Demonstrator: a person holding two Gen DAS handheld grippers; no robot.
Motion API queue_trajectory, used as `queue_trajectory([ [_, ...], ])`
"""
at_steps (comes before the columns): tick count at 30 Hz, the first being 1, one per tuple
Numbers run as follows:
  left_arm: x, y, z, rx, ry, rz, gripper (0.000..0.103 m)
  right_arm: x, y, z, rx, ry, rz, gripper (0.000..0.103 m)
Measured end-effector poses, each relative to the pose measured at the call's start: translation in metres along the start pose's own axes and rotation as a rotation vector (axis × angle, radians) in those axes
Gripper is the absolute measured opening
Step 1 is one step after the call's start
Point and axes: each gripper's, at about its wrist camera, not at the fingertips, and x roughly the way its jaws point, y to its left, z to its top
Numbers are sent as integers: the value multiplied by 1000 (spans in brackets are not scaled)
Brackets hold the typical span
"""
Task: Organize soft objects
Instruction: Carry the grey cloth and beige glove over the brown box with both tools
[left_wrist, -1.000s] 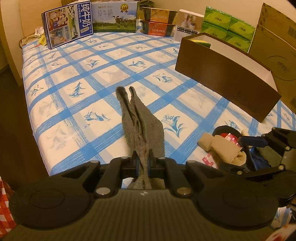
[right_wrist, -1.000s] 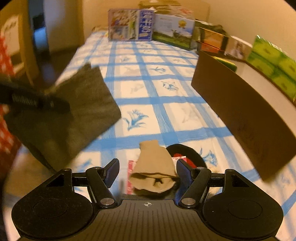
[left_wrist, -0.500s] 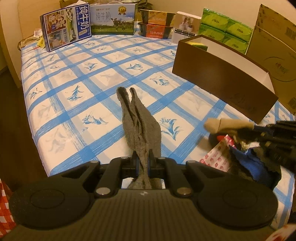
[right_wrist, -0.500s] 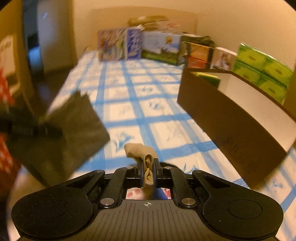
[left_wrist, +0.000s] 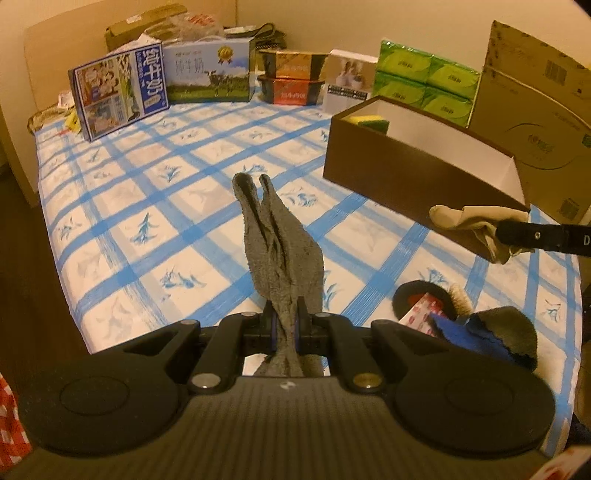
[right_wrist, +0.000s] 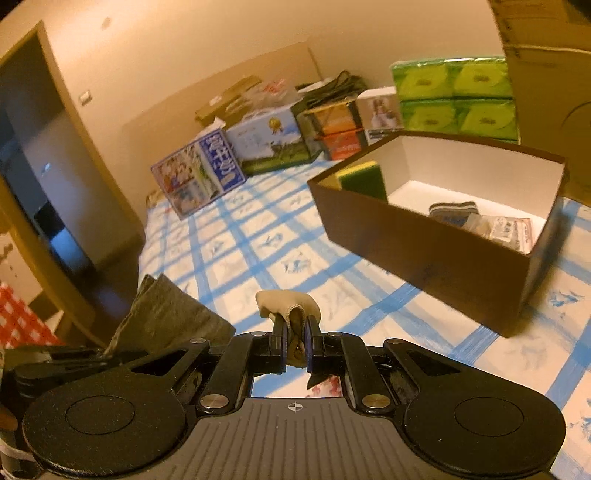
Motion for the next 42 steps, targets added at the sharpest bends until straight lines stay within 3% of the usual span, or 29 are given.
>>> queue_trajectory([
  [10,-12,-21,25,61,-47,-24,7,-24,0,7,-5,-29,-25,9],
  [26,-18,-82,89,177,-159,-132,7,-61,-26,37,-7,-113,-86,9],
  [42,14,-155,164,318,-216,-196,7,-70,-72,88,-24,-163,-184,9],
])
